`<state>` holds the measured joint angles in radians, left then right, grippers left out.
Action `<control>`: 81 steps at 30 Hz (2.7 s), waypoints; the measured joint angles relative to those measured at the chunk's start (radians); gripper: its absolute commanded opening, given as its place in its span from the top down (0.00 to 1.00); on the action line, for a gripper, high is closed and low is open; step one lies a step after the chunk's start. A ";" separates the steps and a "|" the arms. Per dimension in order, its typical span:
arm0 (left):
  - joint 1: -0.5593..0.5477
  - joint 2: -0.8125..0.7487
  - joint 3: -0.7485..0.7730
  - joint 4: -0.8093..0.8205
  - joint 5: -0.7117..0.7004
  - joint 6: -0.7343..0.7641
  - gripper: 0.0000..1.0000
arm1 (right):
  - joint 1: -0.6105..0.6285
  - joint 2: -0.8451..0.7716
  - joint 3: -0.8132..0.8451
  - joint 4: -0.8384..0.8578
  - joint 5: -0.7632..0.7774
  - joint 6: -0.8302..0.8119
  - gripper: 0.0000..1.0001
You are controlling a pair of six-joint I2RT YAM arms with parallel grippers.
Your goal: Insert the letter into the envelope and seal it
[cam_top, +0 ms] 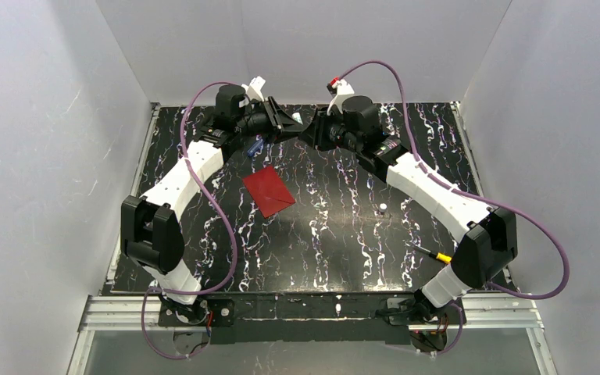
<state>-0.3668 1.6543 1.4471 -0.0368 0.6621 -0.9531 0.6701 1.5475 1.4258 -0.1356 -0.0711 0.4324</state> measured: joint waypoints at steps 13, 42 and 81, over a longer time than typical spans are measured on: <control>0.031 -0.056 -0.030 -0.021 0.070 0.027 0.26 | -0.009 -0.023 -0.022 0.010 -0.111 -0.148 0.93; 0.095 -0.141 -0.178 -0.018 0.462 -0.062 0.73 | -0.019 -0.058 0.048 -0.254 -0.533 -0.546 0.98; 0.103 -0.231 -0.342 -0.069 -0.040 0.171 1.00 | -0.255 -0.129 -0.383 -0.557 0.408 0.040 0.40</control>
<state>-0.2634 1.4235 1.1049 -0.1055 0.6220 -0.7822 0.4152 1.4185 1.0428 -0.6930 0.3370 0.4728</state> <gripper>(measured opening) 0.211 0.684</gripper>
